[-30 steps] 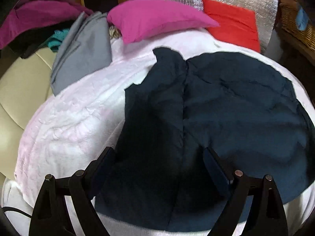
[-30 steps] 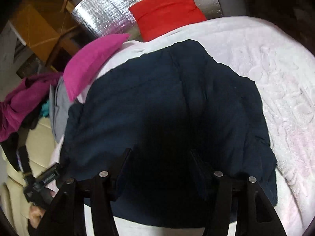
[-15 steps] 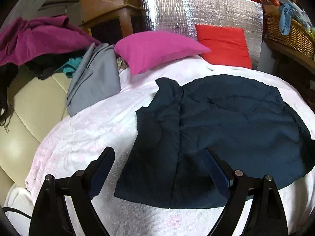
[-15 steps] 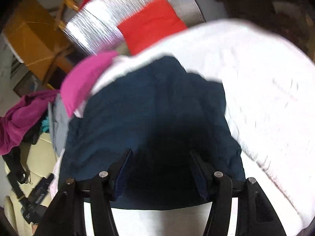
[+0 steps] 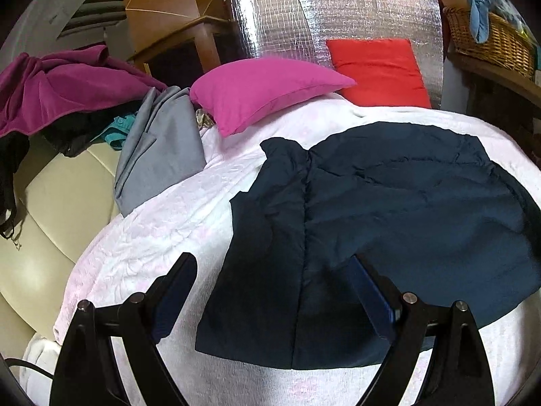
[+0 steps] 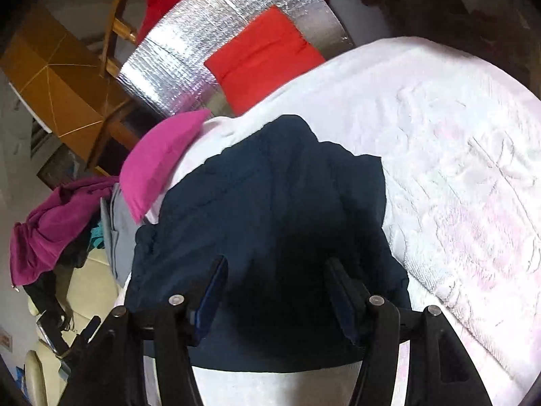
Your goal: Fold large clothes
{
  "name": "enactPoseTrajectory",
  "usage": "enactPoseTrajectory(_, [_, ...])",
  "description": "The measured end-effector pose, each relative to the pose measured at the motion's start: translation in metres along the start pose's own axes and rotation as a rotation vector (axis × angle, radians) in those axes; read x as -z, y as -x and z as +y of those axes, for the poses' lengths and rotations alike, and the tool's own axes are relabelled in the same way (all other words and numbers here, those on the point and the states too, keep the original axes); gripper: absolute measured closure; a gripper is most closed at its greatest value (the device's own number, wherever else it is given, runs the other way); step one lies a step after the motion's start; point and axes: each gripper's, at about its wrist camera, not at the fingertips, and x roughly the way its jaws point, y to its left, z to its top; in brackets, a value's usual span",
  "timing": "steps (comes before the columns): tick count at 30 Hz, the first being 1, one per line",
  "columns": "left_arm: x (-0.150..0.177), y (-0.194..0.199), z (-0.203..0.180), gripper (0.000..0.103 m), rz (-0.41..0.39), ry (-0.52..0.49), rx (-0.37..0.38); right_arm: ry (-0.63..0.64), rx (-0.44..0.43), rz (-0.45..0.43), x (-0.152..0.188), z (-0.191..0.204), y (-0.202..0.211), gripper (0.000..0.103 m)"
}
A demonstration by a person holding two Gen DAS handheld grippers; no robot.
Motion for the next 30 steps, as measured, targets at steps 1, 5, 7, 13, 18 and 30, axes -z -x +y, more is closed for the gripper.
enactPoseTrajectory(1, [0.000, -0.001, -0.001, 0.011, 0.002, -0.006, -0.001, -0.007, 0.009, 0.026, 0.000, -0.001, -0.007, 0.039])
enactPoseTrajectory(5, [0.002, -0.002, -0.004, 0.011, 0.008, -0.021, -0.005, 0.027, 0.060, 0.077, 0.004, 0.002, -0.024, 0.039])
enactPoseTrajectory(7, [0.003, -0.002, -0.003, 0.011, 0.010, -0.023, -0.010, 0.056, 0.073, 0.069, 0.007, 0.007, -0.023, 0.037])
enactPoseTrajectory(13, [0.002, -0.002, -0.003, 0.011, 0.011, -0.019, -0.010, 0.063, 0.032, -0.043, 0.006, 0.013, -0.001, 0.037])
enactPoseTrajectory(18, [0.002, -0.005, -0.005, 0.011, 0.014, -0.032, -0.011, 0.039, 0.048, -0.024, 0.002, 0.014, -0.012, 0.037])
enactPoseTrajectory(30, [0.000, -0.009, -0.002, 0.011, 0.016, -0.035, -0.014, 0.037, 0.024, -0.058, 0.000, 0.020, -0.011, 0.035])
